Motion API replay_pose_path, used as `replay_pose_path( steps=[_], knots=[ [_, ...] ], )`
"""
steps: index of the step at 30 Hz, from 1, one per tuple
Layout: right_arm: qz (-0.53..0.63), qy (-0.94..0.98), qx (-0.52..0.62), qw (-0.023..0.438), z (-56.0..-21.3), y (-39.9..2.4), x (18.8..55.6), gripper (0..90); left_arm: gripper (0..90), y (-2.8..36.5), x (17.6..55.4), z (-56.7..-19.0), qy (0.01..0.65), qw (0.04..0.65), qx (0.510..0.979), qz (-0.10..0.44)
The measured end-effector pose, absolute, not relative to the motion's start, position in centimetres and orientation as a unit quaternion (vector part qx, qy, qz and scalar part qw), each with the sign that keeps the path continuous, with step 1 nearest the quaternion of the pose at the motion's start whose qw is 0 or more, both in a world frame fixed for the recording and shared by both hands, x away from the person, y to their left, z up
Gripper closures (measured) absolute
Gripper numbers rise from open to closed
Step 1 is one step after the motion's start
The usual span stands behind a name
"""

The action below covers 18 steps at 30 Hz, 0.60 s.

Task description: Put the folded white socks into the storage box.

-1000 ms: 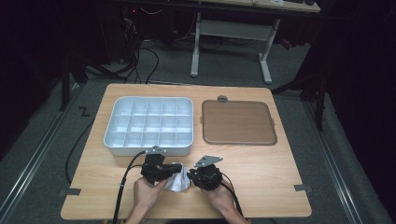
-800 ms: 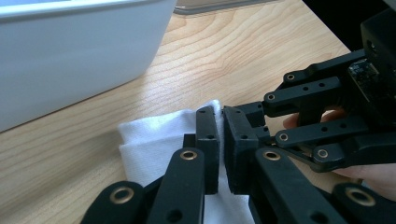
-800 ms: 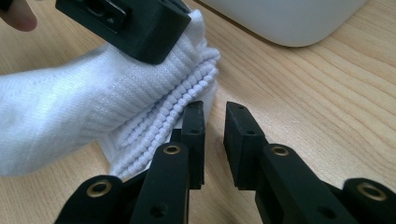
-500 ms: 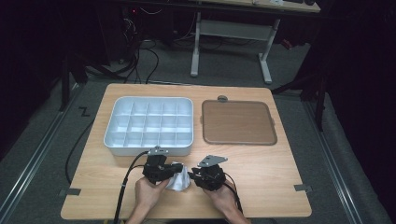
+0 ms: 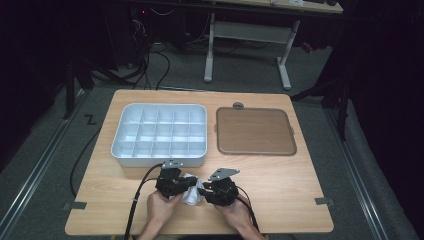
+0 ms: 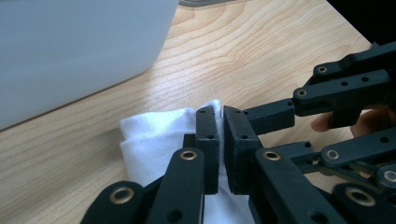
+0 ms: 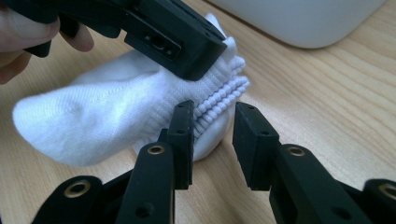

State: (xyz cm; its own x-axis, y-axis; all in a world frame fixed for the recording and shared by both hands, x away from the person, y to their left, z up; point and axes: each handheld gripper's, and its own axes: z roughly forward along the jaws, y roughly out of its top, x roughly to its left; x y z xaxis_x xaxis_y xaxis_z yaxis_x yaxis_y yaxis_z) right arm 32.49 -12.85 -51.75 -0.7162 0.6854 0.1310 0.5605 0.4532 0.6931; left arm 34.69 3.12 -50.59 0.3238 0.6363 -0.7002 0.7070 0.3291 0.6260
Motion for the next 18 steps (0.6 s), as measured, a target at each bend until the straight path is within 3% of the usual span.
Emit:
replay_pose_path(
  steps=[18],
  knots=[
    [0.364, 0.853, 0.363, 0.086, -52.29, -12.74, 32.61, 69.9, 85.6, 3.03, 34.36, -51.47, 0.577, 0.574, 0.581, -0.023]
  ],
)
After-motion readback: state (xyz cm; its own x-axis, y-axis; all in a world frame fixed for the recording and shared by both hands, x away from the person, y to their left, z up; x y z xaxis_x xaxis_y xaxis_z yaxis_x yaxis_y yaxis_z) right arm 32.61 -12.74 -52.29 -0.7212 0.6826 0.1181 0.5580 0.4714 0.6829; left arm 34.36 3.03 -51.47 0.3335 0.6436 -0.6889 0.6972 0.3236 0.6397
